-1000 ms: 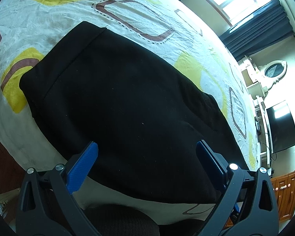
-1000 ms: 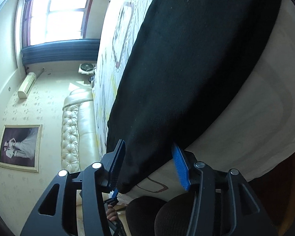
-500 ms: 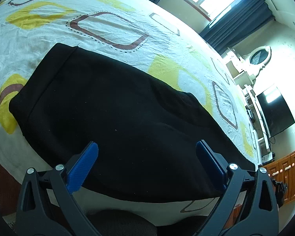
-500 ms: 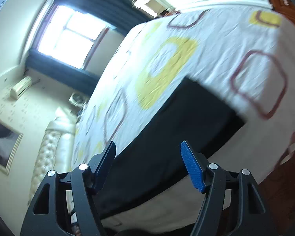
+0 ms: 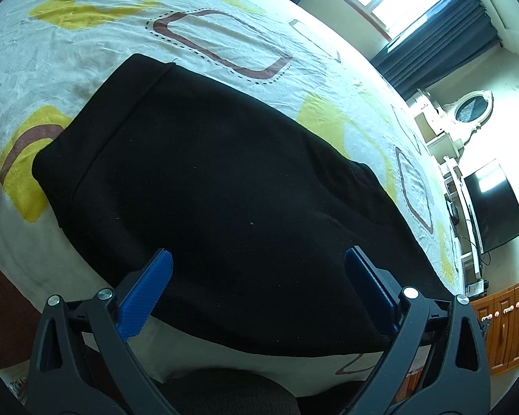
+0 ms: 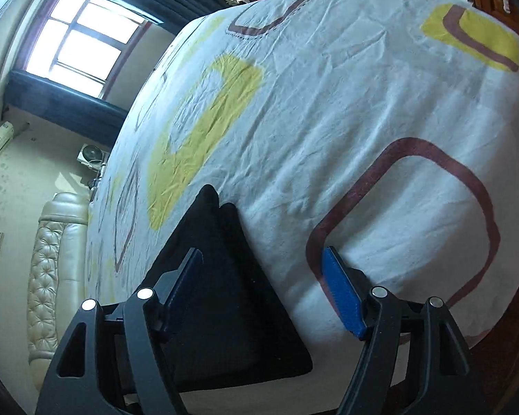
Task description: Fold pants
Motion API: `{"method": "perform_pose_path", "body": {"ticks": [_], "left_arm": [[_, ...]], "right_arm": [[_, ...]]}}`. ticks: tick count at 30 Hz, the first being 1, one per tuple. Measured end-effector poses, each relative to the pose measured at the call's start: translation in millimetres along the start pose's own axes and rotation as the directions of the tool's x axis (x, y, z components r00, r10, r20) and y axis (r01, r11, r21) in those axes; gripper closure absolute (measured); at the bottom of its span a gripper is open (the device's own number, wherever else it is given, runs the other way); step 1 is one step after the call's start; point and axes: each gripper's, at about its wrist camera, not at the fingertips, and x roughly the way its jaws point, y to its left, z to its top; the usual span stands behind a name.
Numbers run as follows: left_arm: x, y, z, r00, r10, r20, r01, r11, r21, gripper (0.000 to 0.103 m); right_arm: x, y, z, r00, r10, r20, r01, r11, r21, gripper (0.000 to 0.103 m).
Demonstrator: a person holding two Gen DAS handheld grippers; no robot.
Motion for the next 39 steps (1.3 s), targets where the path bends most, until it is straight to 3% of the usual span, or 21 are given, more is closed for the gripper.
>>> {"method": "perform_pose_path", "body": {"ticks": [3, 5, 7, 8, 10, 13, 16, 19, 25, 30, 36, 39], "left_arm": [[1, 0, 1, 1.0, 0.004, -0.005, -0.003, 1.0, 0.017, 0.004], [2, -2, 1, 1.0, 0.014, -0.008, -0.013, 1.0, 0.027, 0.004], [3, -3, 3, 1.0, 0.017, -0.016, -0.017, 1.0, 0.025, 0.004], [3, -3, 3, 1.0, 0.018, -0.019, -0.018, 1.0, 0.023, 0.004], [2, -4, 5, 1.0, 0.014, -0.026, -0.013, 1.0, 0.027, 0.004], [-3, -3, 9, 1.0, 0.009, -0.02, -0.008, 0.999, 0.04, 0.004], [-9, -3, 13, 1.0, 0.014, -0.014, -0.013, 0.999, 0.052, 0.004], [-12, 1, 16, 1.0, 0.025, 0.001, -0.025, 0.999, 0.048, 0.004], [-3, 8, 15, 0.998, 0.016, -0.059, -0.017, 1.0, -0.018, 0.004], [-1, -3, 11, 0.997, -0.011, -0.077, 0.012, 1.0, 0.009, 0.004], [0, -9, 8, 0.995, -0.034, -0.09, 0.035, 0.999, 0.01, 0.004], [1, -8, 9, 0.995, -0.04, -0.091, 0.041, 0.999, 0.005, 0.004]], "right_arm": [[14, 10, -9, 0.988, 0.106, -0.11, -0.108, 0.994, -0.015, 0.032], [18, 20, -16, 0.986, 0.075, -0.15, -0.086, 0.994, -0.073, 0.031], [17, 22, -16, 0.986, 0.072, -0.152, -0.081, 0.995, -0.051, 0.036], [18, 24, -16, 0.986, 0.06, -0.157, -0.068, 0.997, -0.047, 0.053], [26, 31, -21, 0.978, 0.003, -0.207, -0.024, 0.995, -0.097, 0.076], [33, 46, -27, 0.975, -0.034, -0.218, 0.006, 0.992, -0.126, 0.083], [23, 64, -32, 0.982, 0.011, -0.189, -0.033, 0.993, -0.109, 0.083], [10, 88, -36, 0.981, 0.108, -0.163, -0.124, 0.988, -0.09, 0.083], [-13, 160, -54, 0.953, 0.255, -0.164, -0.276, 0.953, -0.121, 0.083], [-15, 227, -79, 0.924, 0.331, -0.192, -0.364, 0.915, -0.175, 0.083], [12, 306, -118, 0.896, 0.348, -0.276, -0.417, 0.873, -0.254, 0.083], [35, 336, -142, 0.906, 0.292, -0.305, -0.385, 0.87, -0.31, 0.083]]}}
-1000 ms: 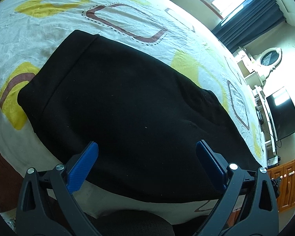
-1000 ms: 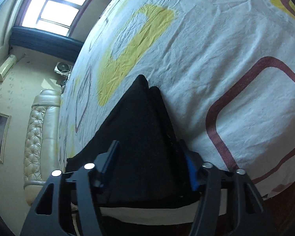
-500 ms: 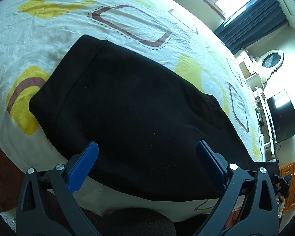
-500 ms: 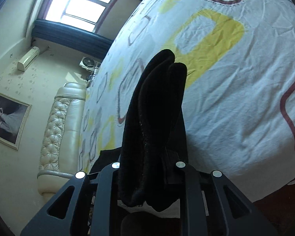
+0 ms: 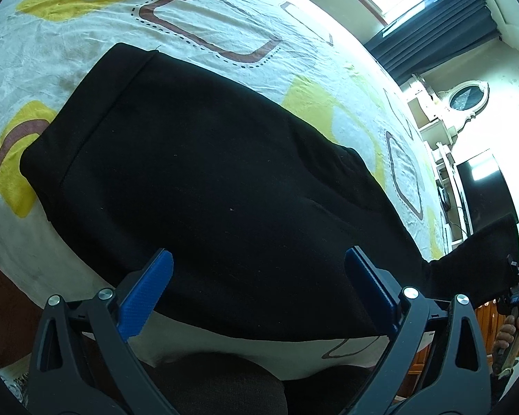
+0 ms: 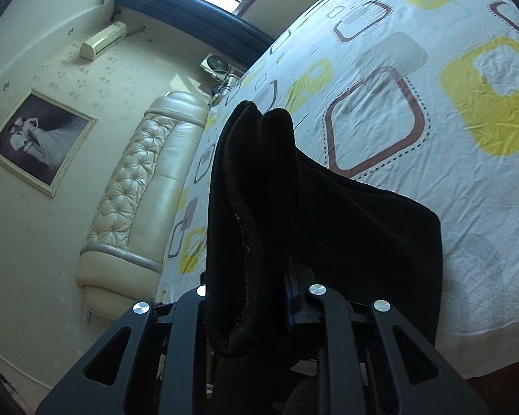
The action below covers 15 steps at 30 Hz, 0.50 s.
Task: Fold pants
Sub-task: 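Lay the lifted trouser end onto the trousers and open the right gripper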
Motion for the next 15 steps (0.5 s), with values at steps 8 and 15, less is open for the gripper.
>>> {"method": "perform_pose_path", "body": {"ticks": [8, 15], "left_arm": [[1, 0, 0, 1.0, -0.009, -0.01, 0.009, 1.0, -0.013, 0.004], [2, 0, 0, 1.0, -0.016, -0.012, 0.016, 1.0, -0.023, 0.004]], "right_arm": [[105, 27, -41, 0.973, -0.211, -0.096, 0.198, 0.973, -0.122, 0.083], [181, 29, -82, 0.902, -0.405, -0.15, 0.365, 0.9, -0.239, 0.083]]}}
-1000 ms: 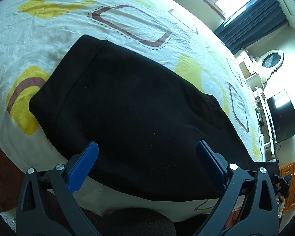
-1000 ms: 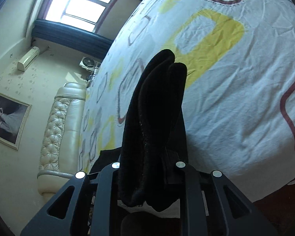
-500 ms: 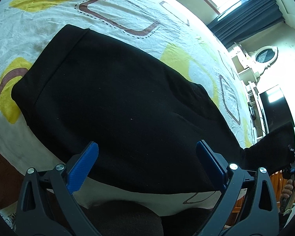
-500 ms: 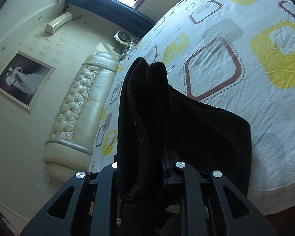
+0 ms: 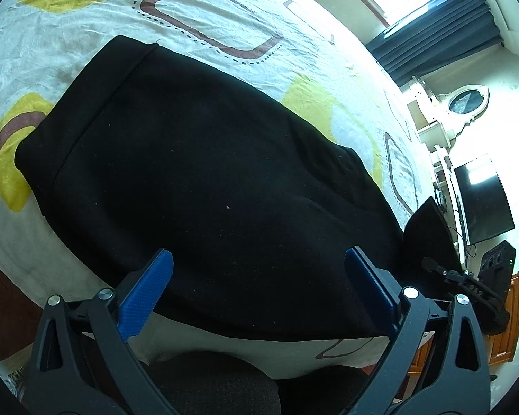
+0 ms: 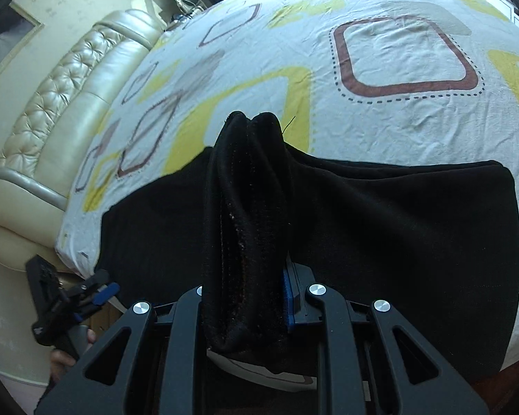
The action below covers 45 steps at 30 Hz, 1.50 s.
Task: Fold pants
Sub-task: 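Lay the lifted trouser end onto the trousers and open the right gripper, then grasp the trouser end again with the right gripper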
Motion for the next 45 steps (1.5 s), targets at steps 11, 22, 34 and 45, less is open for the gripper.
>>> {"method": "perform_pose_path", "body": {"ticks": [11, 22, 34, 45], "left_arm": [[3, -4, 0, 1.0, -0.003, -0.009, 0.003, 1.0, 0.016, 0.004], [3, -1, 1, 1.0, -0.01, -0.015, 0.01, 1.0, 0.016, 0.004], [4, -1, 1, 1.0, -0.004, -0.019, 0.005, 1.0, 0.014, 0.004], [11, -10, -5, 1.0, 0.026, -0.01, -0.026, 0.999, 0.046, 0.004]], "right_arm": [[35, 29, -22, 0.997, -0.068, -0.026, 0.067, 0.996, -0.055, 0.045], [11, 44, -42, 0.97, 0.237, -0.051, -0.24, 0.969, -0.059, 0.035], [-104, -193, -14, 0.969, 0.098, 0.227, -0.171, 0.929, 0.327, 0.032], [-48, -240, -15, 0.929, 0.283, 0.239, -0.364, 0.819, 0.444, 0.07]]}}
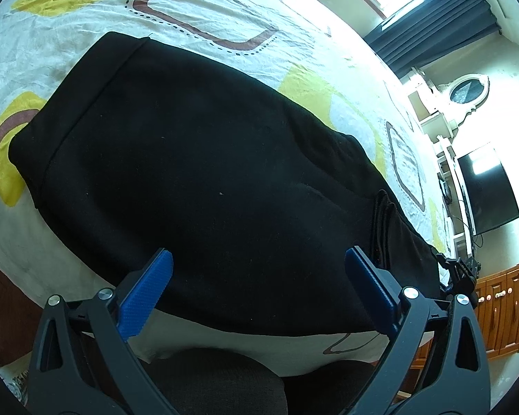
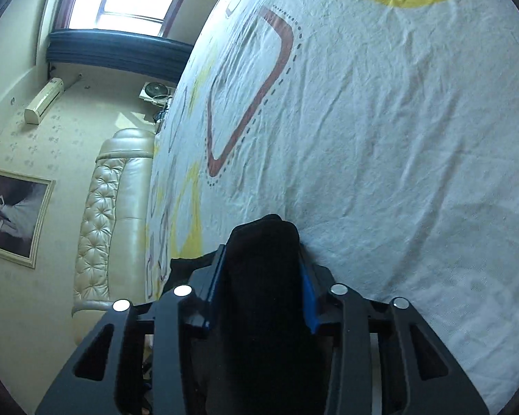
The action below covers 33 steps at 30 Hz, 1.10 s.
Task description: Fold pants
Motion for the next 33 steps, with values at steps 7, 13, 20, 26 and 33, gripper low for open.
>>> {"method": "perform_pose_path", "body": {"ticks": [7, 13, 20, 26, 33], "left_arm": [[3, -3, 0, 1.0, 0.005, 0.003, -0.005, 1.0, 0.011, 0.004], [4, -1, 2, 1.0, 0.001, 0.002, -0.001, 1.0, 0.003, 0.004], [3, 1, 2, 1.0, 0.0, 0.001, 0.0, 1.0, 0.005, 0.004], [2, 1, 1, 1.0, -0.004, -0.003, 0.004, 1.0, 0.027, 0.004], [-31, 15, 23, 0.985, -0.172, -0.013, 0.172, 0.984, 0.036, 0.004]], "right_arm": [[-12, -4, -4, 0.999, 0.047, -0.006, -0.047, 0.999, 0.013, 0.057], [-34, -11, -40, 0.993, 0.058, -0.101, -0.061, 0.998, -0.028, 0.046], [-49, -27, -74, 0.985, 0.027, -0.168, -0.041, 0.996, -0.078, 0.073], [-48, -30, -74, 0.988, 0.048, -0.148, -0.054, 0.998, -0.036, 0.063], [-90, 35, -78, 0.961, -0.231, 0.154, 0.253, 0.957, -0.143, 0.038]]}}
